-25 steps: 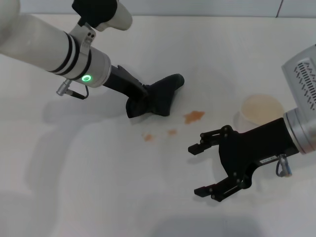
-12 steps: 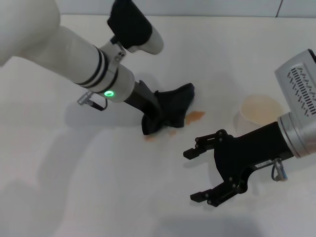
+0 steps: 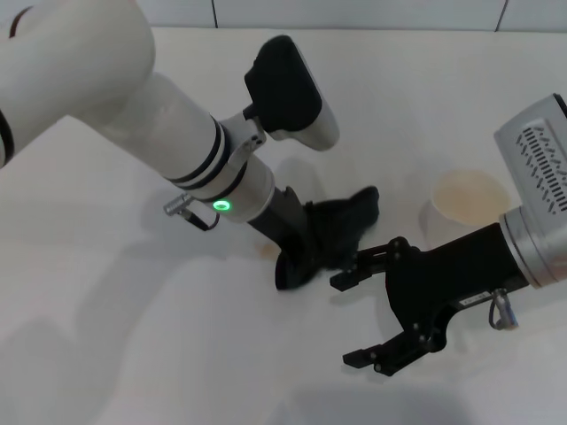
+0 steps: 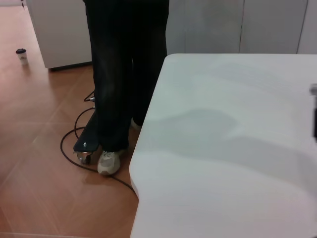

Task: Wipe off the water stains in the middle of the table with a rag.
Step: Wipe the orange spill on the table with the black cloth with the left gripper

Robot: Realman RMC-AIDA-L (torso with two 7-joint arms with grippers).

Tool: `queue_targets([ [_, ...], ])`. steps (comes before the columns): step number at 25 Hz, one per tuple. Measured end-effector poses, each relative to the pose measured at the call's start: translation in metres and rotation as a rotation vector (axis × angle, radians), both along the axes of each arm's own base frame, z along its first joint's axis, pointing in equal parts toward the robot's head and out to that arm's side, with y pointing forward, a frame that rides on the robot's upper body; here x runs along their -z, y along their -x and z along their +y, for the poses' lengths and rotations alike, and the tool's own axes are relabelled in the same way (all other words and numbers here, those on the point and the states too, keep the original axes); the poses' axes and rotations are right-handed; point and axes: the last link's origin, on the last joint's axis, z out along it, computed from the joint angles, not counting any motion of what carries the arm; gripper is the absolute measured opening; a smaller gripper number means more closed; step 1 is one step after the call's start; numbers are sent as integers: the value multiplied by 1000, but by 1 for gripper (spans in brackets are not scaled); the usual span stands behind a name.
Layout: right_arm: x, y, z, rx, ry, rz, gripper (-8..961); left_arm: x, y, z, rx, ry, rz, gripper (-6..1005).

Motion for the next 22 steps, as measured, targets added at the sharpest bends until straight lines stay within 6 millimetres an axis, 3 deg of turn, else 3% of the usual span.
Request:
queue_targets([
  [7, -1, -1, -1, 2, 5, -1, 857, -15, 14, -12, -29, -24, -22, 93],
  [15, 1, 1, -2, -4, 15, -5, 857, -45, 40, 11, -162, -176, -67, 91],
  [22, 1, 2, -2, -6, 12, 6, 857, -52, 44, 25, -193, -237, -70, 91],
])
